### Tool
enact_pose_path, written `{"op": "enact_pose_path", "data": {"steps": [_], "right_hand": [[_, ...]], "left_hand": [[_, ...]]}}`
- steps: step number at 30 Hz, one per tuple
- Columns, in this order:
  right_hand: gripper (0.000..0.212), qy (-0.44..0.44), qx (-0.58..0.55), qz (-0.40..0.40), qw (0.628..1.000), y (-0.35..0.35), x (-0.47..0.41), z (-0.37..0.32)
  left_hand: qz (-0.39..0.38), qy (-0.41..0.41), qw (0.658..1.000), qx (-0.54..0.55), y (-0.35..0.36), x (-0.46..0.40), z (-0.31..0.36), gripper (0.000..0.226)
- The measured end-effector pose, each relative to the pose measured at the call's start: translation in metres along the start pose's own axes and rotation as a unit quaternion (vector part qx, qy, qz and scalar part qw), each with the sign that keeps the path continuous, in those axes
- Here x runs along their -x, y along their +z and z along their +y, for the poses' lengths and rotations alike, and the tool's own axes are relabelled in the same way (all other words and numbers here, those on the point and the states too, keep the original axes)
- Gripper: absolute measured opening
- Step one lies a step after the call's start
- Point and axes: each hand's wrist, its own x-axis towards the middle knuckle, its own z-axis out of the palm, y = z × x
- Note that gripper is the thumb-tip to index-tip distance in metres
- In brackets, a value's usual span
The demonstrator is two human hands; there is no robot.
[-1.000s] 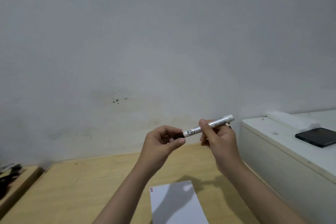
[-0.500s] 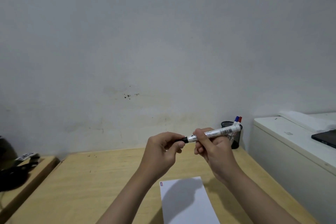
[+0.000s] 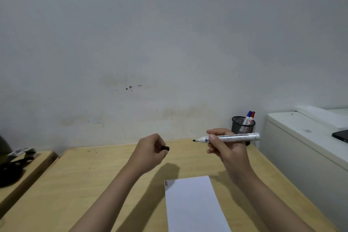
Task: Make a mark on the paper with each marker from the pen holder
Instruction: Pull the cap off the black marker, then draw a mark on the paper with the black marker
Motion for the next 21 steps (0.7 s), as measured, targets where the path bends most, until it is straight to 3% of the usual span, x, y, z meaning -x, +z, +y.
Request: {"op": "enact_pose_path", "data": {"steps": [10,16,21], "right_hand": [[0.005,0.027,0.033,-0.039,0.998,0.011,0.013,0.020],[0.010,0.107,0.024,-0.039,0.993,0.020,0.031,0.064],[0.008,0.126,0.013,-0.045,0.991,0.023,0.023,0.061]], "left_hand": [[-0.169,-0.087,0.961,-0.203,0.024,-0.017,-0.032,0.007],[-0.179,-0.116,0.969,-0.127,0.038,0.008,-0.082,0.007],[-0.121,-0.122,0.985,0.022,0.034,0.011,-0.088,0.032]]}}
